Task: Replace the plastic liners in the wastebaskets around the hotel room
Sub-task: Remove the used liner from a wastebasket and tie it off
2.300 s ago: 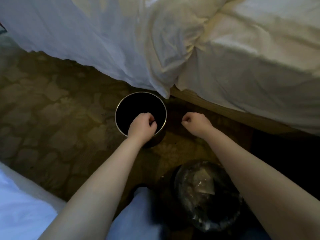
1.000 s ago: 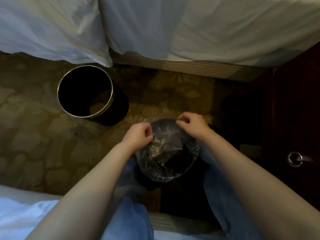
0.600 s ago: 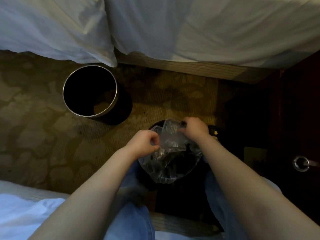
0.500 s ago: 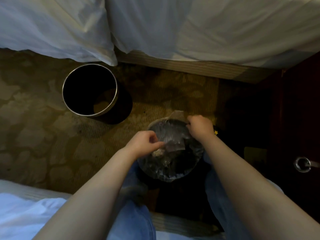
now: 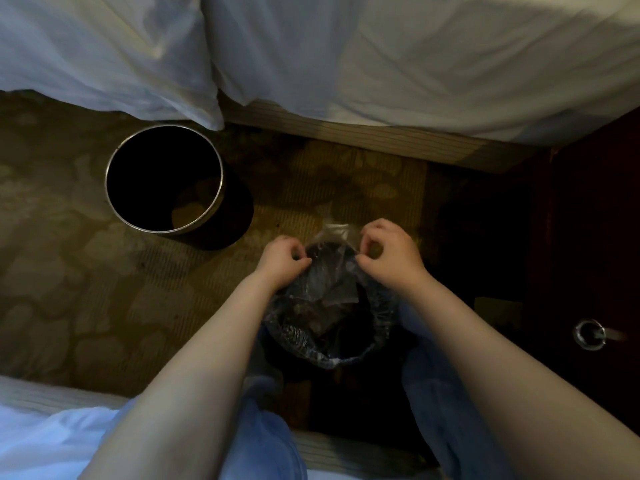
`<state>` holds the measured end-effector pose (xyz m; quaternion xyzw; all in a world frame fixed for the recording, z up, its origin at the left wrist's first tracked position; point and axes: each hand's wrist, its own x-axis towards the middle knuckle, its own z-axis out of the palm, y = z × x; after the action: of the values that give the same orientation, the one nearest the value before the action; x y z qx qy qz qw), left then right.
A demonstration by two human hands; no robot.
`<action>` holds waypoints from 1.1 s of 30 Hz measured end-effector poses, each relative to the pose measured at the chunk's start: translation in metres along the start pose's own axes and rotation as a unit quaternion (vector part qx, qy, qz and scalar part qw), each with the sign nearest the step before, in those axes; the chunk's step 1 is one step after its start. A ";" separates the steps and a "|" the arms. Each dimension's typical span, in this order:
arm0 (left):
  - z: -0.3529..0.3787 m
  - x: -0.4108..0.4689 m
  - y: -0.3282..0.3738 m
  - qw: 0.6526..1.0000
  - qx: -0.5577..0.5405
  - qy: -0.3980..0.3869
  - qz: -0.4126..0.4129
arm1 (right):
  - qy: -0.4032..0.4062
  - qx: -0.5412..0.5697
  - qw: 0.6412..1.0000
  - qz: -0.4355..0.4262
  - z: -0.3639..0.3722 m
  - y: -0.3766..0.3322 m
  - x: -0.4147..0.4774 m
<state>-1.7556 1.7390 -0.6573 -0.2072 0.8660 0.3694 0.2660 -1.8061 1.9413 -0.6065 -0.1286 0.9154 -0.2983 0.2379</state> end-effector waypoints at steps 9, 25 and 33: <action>-0.054 -0.052 0.034 0.954 0.059 0.230 0.182 | -0.125 0.213 0.968 0.052 -0.005 -0.018 0.003; -0.032 -0.082 0.023 0.982 -0.093 0.151 -0.068 | 0.030 0.285 0.954 0.082 -0.028 -0.032 -0.025; -0.017 -0.085 0.009 0.982 -0.120 -0.064 -0.129 | -0.290 0.105 0.930 0.201 -0.021 0.015 -0.035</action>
<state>-1.7008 1.7458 -0.5901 -0.3235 0.7626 0.4455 0.3395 -1.7879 1.9763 -0.5879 0.0026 0.7766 -0.2884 0.5601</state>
